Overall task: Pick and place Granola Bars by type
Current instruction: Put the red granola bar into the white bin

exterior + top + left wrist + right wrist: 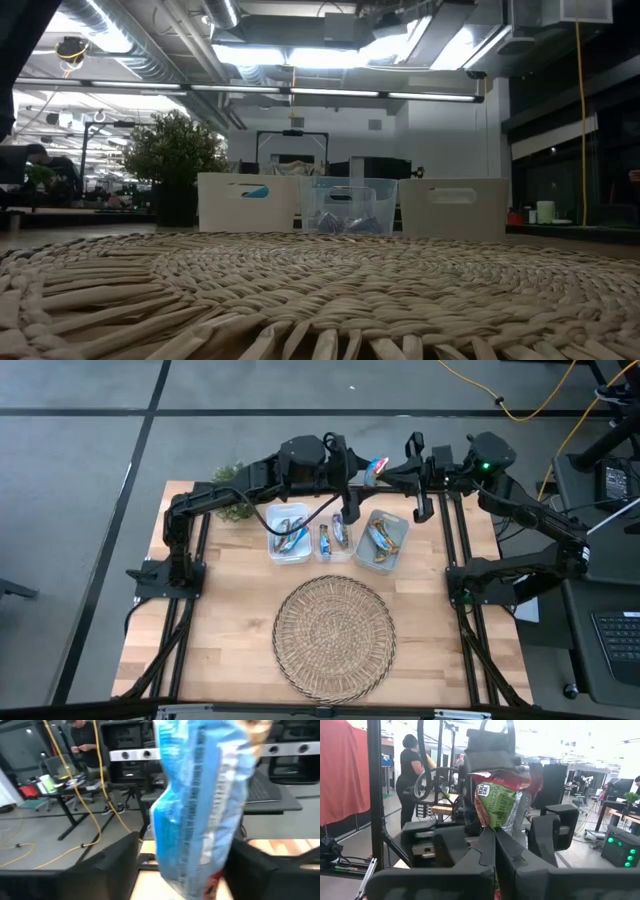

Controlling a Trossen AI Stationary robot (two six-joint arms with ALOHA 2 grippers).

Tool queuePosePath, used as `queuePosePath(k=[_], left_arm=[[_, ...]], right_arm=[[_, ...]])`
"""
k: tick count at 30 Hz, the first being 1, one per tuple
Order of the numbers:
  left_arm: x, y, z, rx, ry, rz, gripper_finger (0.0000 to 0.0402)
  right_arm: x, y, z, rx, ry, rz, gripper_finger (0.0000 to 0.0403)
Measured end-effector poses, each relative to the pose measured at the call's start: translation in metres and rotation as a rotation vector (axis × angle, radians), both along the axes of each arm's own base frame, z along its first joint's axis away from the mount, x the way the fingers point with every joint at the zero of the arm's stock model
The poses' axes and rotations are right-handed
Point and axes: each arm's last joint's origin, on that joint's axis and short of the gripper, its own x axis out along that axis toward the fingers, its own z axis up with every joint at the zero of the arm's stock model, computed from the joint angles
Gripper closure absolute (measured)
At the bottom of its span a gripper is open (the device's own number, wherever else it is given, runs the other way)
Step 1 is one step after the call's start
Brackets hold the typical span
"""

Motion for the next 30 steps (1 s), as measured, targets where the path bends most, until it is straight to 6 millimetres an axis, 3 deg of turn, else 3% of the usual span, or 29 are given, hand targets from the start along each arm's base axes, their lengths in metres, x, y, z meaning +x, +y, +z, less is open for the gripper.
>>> queuePosePath(k=[8,9,16,23,27,30], left_arm=[[0.0,0.0,0.0,0.006,0.004,0.004,0.0355],[0.0,0.0,0.0,0.008,0.004,-0.001,0.0367],[0.0,-0.001,0.0,0.013,0.008,0.002,0.0374],[-0.012,-0.002,0.007,0.031,0.022,0.044,0.0378],[-0.037,-0.009,0.026,0.049,0.008,0.089,0.0379],[-0.065,-0.024,0.044,0.087,0.01,0.133,0.038]], right_arm=[[0.0,0.0,0.001,0.016,-0.005,0.001,0.0403],[0.0,0.0,0.001,0.019,-0.006,0.002,0.0402],[-0.001,0.001,0.001,0.022,0.002,0.025,0.035],[-0.024,0.014,0.029,0.043,0.005,0.146,0.0235],[-0.048,0.024,0.035,0.074,0.116,0.089,0.0179],[-0.071,0.029,0.033,0.084,0.187,-0.106,0.0166]])
